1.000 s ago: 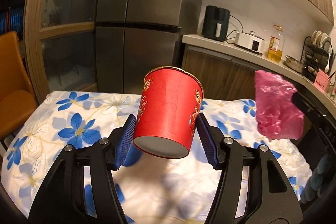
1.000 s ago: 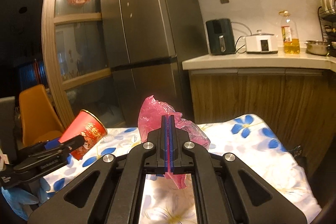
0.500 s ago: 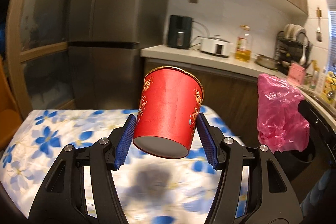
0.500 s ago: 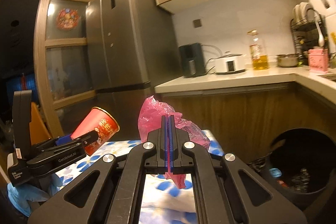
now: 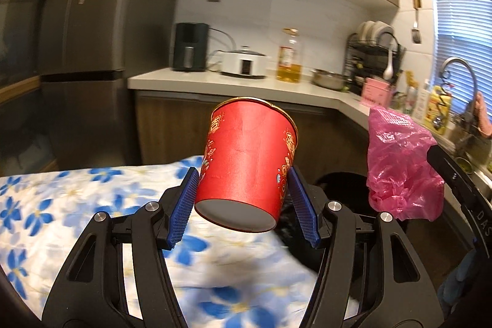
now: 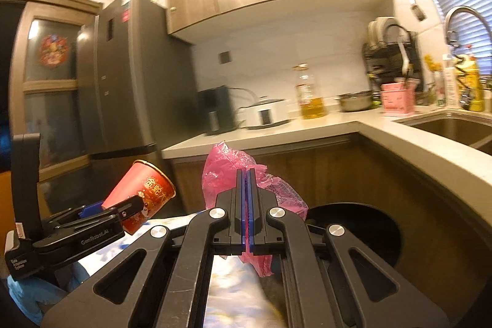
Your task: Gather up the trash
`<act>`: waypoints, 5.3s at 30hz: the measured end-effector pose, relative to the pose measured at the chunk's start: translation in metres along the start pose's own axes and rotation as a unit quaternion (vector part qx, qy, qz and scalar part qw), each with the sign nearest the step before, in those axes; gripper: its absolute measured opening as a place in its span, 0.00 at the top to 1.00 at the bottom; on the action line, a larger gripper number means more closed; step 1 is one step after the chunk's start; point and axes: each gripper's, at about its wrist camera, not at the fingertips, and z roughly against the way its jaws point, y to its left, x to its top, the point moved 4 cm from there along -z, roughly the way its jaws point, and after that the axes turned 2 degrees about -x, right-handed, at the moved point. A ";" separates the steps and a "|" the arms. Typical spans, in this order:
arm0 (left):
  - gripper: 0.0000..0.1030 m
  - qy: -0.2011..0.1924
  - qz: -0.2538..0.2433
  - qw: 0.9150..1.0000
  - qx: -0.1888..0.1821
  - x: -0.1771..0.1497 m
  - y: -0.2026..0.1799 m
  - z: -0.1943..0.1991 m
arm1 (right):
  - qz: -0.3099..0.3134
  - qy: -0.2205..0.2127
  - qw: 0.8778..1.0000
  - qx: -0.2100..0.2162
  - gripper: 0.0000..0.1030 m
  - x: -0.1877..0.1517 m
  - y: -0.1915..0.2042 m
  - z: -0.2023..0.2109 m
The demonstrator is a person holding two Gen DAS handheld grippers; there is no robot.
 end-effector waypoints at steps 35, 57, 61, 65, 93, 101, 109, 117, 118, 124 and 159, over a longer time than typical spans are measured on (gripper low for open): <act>0.15 0.040 -0.024 0.998 -0.043 -0.036 -0.085 -0.092 | -0.042 0.057 0.995 -0.068 0.40 -0.024 -0.098 -0.035; 0.06 0.009 0.006 0.995 0.098 -0.058 0.023 0.077 | 0.016 0.102 0.991 -0.083 0.06 -0.040 0.009 0.049; 0.06 0.006 0.013 0.994 0.107 -0.067 0.038 0.110 | 0.021 0.110 0.990 -0.081 0.06 -0.045 0.027 0.072; 0.06 0.001 0.017 0.993 0.113 -0.074 0.048 0.137 | 0.024 0.120 0.989 -0.078 0.06 -0.052 0.044 0.093; 0.06 -0.010 0.016 0.992 0.128 -0.110 0.064 0.255 | 0.052 0.104 0.992 -0.057 0.06 -0.065 0.109 0.210; 0.06 -0.013 0.019 0.991 0.129 -0.110 0.069 0.262 | 0.057 0.103 0.992 -0.053 0.06 -0.066 0.119 0.213; 0.06 -0.012 0.023 0.992 0.127 -0.110 0.070 0.262 | 0.057 0.101 0.992 -0.058 0.06 -0.066 0.122 0.214; 0.06 -0.014 0.023 0.992 0.126 -0.111 0.071 0.263 | 0.058 0.096 0.992 -0.060 0.06 -0.065 0.123 0.216; 0.06 -0.014 0.022 0.992 0.126 -0.111 0.071 0.263 | 0.058 0.096 0.992 -0.060 0.06 -0.064 0.123 0.217; 0.06 -0.015 0.019 0.992 0.126 -0.110 0.070 0.264 | 0.058 0.095 0.992 -0.060 0.06 -0.064 0.123 0.217; 0.06 -0.027 0.018 0.991 0.126 -0.102 0.069 0.273 | 0.055 0.091 0.992 -0.060 0.06 -0.059 0.122 0.220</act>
